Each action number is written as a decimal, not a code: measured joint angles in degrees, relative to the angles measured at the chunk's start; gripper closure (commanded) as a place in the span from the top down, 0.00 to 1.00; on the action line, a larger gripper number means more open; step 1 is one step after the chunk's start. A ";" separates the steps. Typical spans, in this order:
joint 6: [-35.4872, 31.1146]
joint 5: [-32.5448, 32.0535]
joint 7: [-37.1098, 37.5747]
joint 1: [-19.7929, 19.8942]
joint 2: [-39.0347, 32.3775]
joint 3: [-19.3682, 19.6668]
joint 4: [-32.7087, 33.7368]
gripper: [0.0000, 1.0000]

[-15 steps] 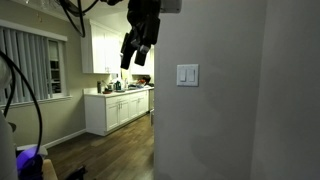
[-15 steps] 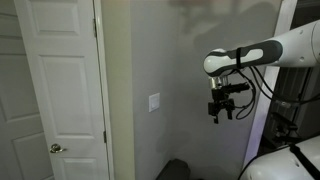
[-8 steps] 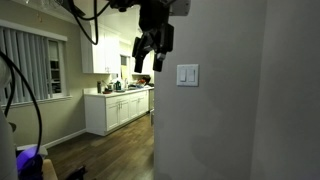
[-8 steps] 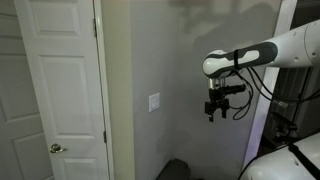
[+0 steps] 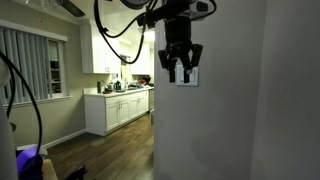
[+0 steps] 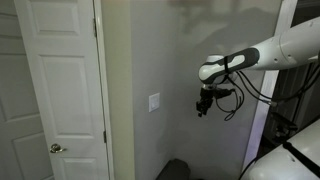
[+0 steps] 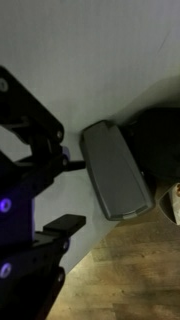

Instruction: Turn on the light switch on the right.

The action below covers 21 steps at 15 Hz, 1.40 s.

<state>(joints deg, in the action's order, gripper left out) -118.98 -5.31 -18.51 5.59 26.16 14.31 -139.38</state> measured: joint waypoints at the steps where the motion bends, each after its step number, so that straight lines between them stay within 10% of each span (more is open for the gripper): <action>1: -2.59 1.61 -2.48 -0.77 -0.70 0.71 0.01 0.15; 10: -17.91 24.14 -28.97 -10.34 -7.35 6.89 1.10 0.00; 21: -22.25 48.99 -52.56 -10.92 -20.00 3.85 11.31 0.00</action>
<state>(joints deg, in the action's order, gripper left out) -141.23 43.68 -71.07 -5.33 6.16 18.16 -128.07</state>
